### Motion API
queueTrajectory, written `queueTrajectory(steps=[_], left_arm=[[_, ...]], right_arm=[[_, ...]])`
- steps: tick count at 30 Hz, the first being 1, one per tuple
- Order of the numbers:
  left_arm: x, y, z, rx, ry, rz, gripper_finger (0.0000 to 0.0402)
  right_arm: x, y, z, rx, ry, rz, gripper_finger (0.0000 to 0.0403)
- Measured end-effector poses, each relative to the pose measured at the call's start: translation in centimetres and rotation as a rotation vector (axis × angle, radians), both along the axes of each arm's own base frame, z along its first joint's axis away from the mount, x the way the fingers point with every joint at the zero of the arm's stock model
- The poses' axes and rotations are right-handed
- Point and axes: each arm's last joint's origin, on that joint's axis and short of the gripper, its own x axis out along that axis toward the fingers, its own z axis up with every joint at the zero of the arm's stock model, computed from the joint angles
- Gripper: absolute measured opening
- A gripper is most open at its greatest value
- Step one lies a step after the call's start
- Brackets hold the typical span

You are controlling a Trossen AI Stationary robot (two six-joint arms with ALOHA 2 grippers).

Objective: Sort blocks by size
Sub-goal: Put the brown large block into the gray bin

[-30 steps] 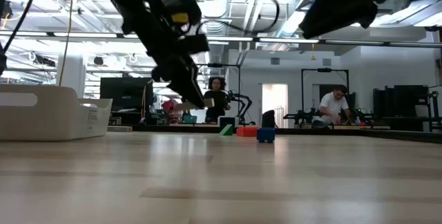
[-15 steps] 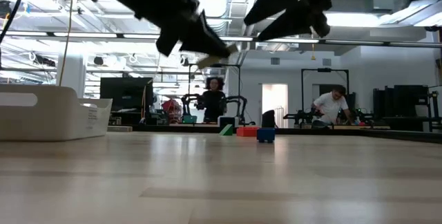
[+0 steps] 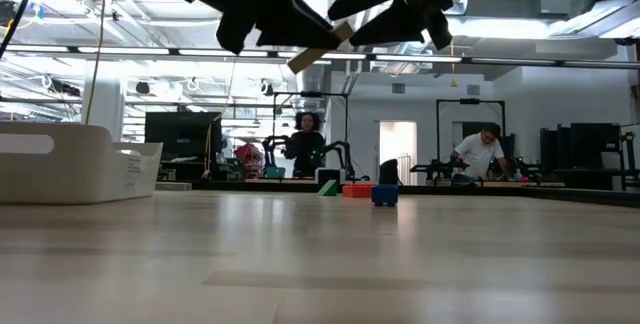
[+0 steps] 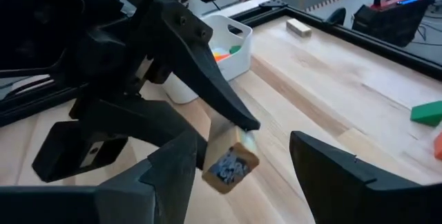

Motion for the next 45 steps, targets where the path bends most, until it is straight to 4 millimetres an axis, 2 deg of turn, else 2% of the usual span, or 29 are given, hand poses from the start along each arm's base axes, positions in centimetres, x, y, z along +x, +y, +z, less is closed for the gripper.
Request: queueTrajectory(steps=[12, 15, 21, 22, 24, 26, 30, 32, 35, 45], left_arm=[[0.1, -0.8, 1.3, 0.083, -0.093, -0.055, 0.0095], [0.1, -0.8, 1.3, 0.083, -0.095, -0.055, 0.0095], [0.2, -0.7, 1.3, 0.095, -0.089, -0.044, 0.0095], [0.2, -0.5, 1.3, 0.083, -0.093, -0.034, 0.0095], [0.2, -0.4, 1.2, 0.060, -0.092, -0.023, 0.0119], [0.2, -0.3, 1.1, 0.038, -0.093, -0.015, 0.0166], [0.2, -0.2, 1.1, 0.006, -0.091, 0.013, 0.0256], [0.1, -0.1, 1.0, 0.015, -0.084, 0.039, 0.0282], [0.0, -0.3, 0.9, 0.023, -0.073, 0.061, 0.0294], [-0.4, -1.0, 0.5, -0.024, -0.055, 0.062, 0.0275]], right_arm=[[0.7, -0.9, 0.7, 0.031, -0.068, 0.004, 0.0251], [0.8, -1.1, 0.8, 0.035, -0.083, 0.001, 0.0217], [1.0, -1.7, 0.8, 0.060, -0.082, 0.014, 0.0103], [1.0, -1.8, 0.8, 0.058, -0.076, 0.018, 0.0100], [1.1, -2.2, 0.7, 0.061, -0.066, 0.025, 0.0100], [1.1, -2.4, 0.4, 0.053, -0.038, 0.035, 0.0082], [0.9, -2.4, 0.0, 0.054, 0.007, 0.035, 0.0081], [0.5, -2.4, -0.1, 0.059, 0.045, 0.040, 0.0081], [-0.5, -2.0, 0.1, 0.094, 0.101, 0.058, 0.0081], [-5.4, 0.7, 1.9, 0.207, 0.203, 0.091, 0.0081]])
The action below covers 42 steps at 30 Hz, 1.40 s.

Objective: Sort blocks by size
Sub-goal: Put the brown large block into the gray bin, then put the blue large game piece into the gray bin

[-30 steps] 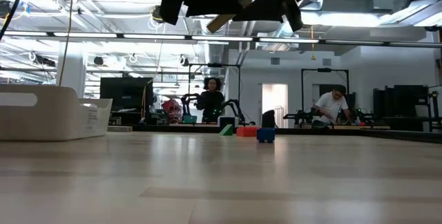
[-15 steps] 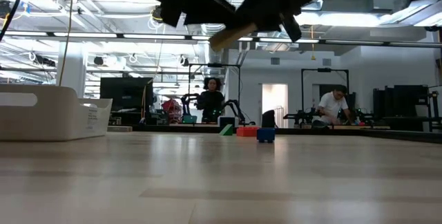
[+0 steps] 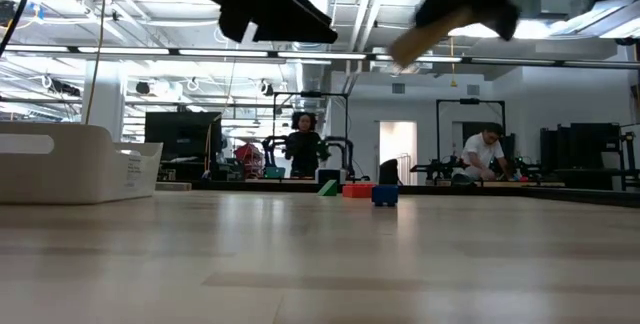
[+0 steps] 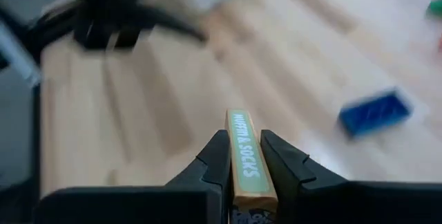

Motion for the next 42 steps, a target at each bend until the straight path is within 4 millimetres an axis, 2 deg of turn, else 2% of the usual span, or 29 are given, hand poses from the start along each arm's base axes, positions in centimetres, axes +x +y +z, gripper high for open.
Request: queueTrajectory(steps=[4, 10, 15, 19, 22, 24, 30, 35, 38, 42], left_arm=[[-0.3, -0.3, -0.2, -0.017, 0.029, -0.003, 0.0275], [-0.6, -0.5, -0.7, -0.006, 0.080, -0.015, 0.0275], [-0.4, -0.2, -0.7, -0.018, 0.081, -0.042, 0.0276], [0.0, 0.3, -0.9, -0.127, 0.075, -0.129, 0.0276], [1.1, 1.0, -1.7, -0.249, 0.044, -0.175, 0.0276], [1.6, 1.3, -2.6, -0.270, 0.054, -0.166, 0.0276], [2.1, 1.7, -3.6, -0.265, 0.075, -0.145, 0.0276], [2.0, 1.8, -3.5, -0.265, 0.071, -0.137, 0.0276], [2.0, 1.8, -3.7, -0.285, 0.079, -0.126, 0.0276], [1.9, 2.0, -4.0, -0.315, 0.101, -0.099, 0.0276]], right_arm=[[-2.3, 1.5, 0.3, 0.147, 0.084, 0.069, 0.0081], [-6.2, 4.1, 0.1, 0.447, 0.325, 0.112, 0.0081], [-9.4, 7.0, 1.5, 0.642, 0.523, 0.110, 0.0081], [-11.7, 8.5, 1.5, 0.718, 0.636, 0.036, 0.0101], [-13.4, 8.6, 0.7, 0.683, 0.726, -0.118, 0.0136], [-14.1, 8.8, 0.4, 0.683, 0.752, -0.195, 0.0162], [-14.6, 9.5, 0.4, 0.738, 0.757, -0.242, 0.0220], [-14.3, 8.8, 1.1, 0.718, 0.738, -0.270, 0.0224], [-13.2, 7.6, 1.3, 0.626, 0.669, -0.272, 0.0217], [-10.5, 5.0, 0.9, 0.427, 0.552, -0.284, 0.0211]])
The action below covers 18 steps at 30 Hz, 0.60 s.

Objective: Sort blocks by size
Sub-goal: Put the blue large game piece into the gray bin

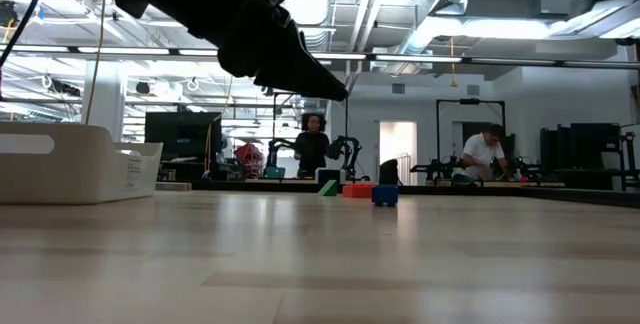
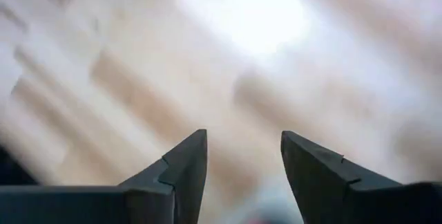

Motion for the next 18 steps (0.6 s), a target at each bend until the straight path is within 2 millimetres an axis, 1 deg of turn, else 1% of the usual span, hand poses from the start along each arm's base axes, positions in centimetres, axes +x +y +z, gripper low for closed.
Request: queueTrajectory(steps=[2, 5, 7, 9, 11, 14, 18], left_arm=[[0.0, 0.2, -0.1, -0.019, 0.004, 0.005, 0.0276], [-0.5, 0.2, -1.0, -0.077, -0.014, -0.027, 0.0271], [-1.4, -0.1, -2.1, -0.107, -0.038, -0.040, 0.0263], [-2.7, -0.1, -3.3, -0.138, -0.034, -0.036, 0.0254], [-4.0, -0.1, -4.0, -0.163, -0.016, -0.026, 0.0245], [-6.1, -0.6, -4.0, -0.187, 0.012, -0.013, 0.0238], [-8.7, -1.0, -3.7, -0.162, 0.042, 0.046, 0.0236]], right_arm=[[2.1, -1.5, -0.4, -0.131, -0.050, 0.062, 0.0211], [6.3, -3.4, -1.5, -0.298, -0.105, 0.232, 0.0211], [9.1, -4.7, -2.6, -0.392, -0.114, 0.320, 0.0213], [11.3, -6.5, -3.7, -0.450, -0.093, 0.356, 0.0219], [12.9, -8.3, -4.9, -0.467, -0.062, 0.385, 0.0227], [14.8, -10.6, -6.5, -0.449, -0.033, 0.464, 0.0240], [16.2, -12.9, -7.6, -0.381, -0.049, 0.631, 0.0261]])
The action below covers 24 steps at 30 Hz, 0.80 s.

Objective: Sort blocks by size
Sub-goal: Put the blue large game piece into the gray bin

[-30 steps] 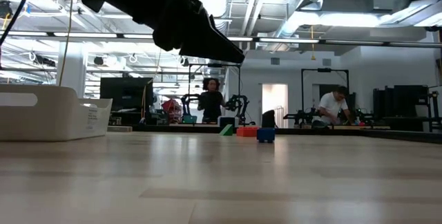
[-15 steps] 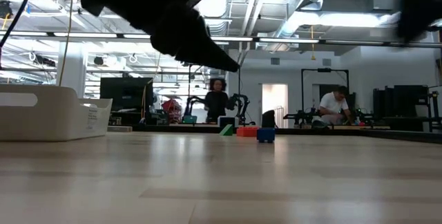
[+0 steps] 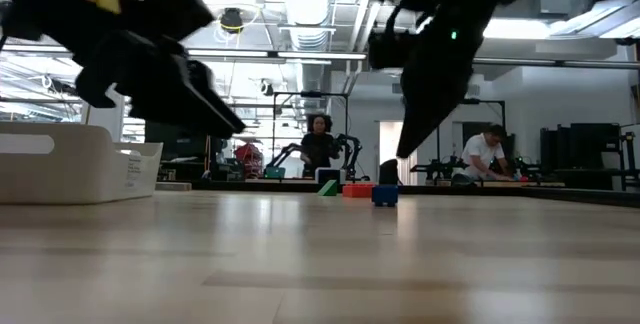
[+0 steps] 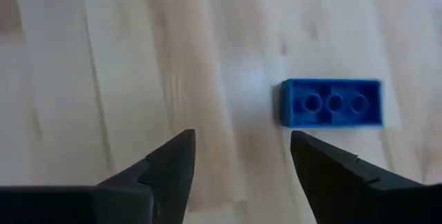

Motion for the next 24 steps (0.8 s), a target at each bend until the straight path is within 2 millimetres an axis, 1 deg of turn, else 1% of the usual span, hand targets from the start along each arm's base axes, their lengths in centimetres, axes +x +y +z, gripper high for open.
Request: queueTrajectory(steps=[3, 6, 9, 11, 14, 16, 20, 24], left_arm=[[-1.5, 0.1, 0.4, 0.007, -0.001, 0.030, 0.0236], [-2.8, 0.3, 0.8, -0.008, 0.003, 0.039, 0.0235], [-3.5, 0.6, 1.4, -0.017, -0.013, 0.043, 0.0235], [-3.9, 0.8, 1.6, -0.015, -0.012, 0.043, 0.0235], [-4.3, 1.0, 2.0, -0.011, -0.015, 0.050, 0.0235], [-4.5, 1.1, 2.2, -0.017, -0.017, 0.054, 0.0235], [-4.6, 1.1, 2.6, -0.058, -0.047, 0.078, 0.0235], [-4.6, 1.1, 2.7, -0.107, -0.060, 0.103, 0.0235]], right_arm=[[0.2, -1.0, -1.0, -0.029, 0.085, 0.197, 0.0274], [0.1, -1.0, -1.7, -0.121, 0.167, 0.409, 0.0283], [0.4, -0.6, -1.9, -0.238, 0.257, 0.561, 0.0287], [1.0, -0.5, -1.6, -0.313, 0.295, 0.639, 0.0287], [1.8, -0.6, -1.2, -0.377, 0.360, 0.784, 0.0287], [2.5, -1.1, -1.1, -0.403, 0.432, 0.854, 0.0287], [4.2, -2.4, -0.9, -0.420, 0.526, 0.918, 0.0286], [5.9, -3.4, -1.7, -0.469, 0.598, 0.990, 0.0286]])
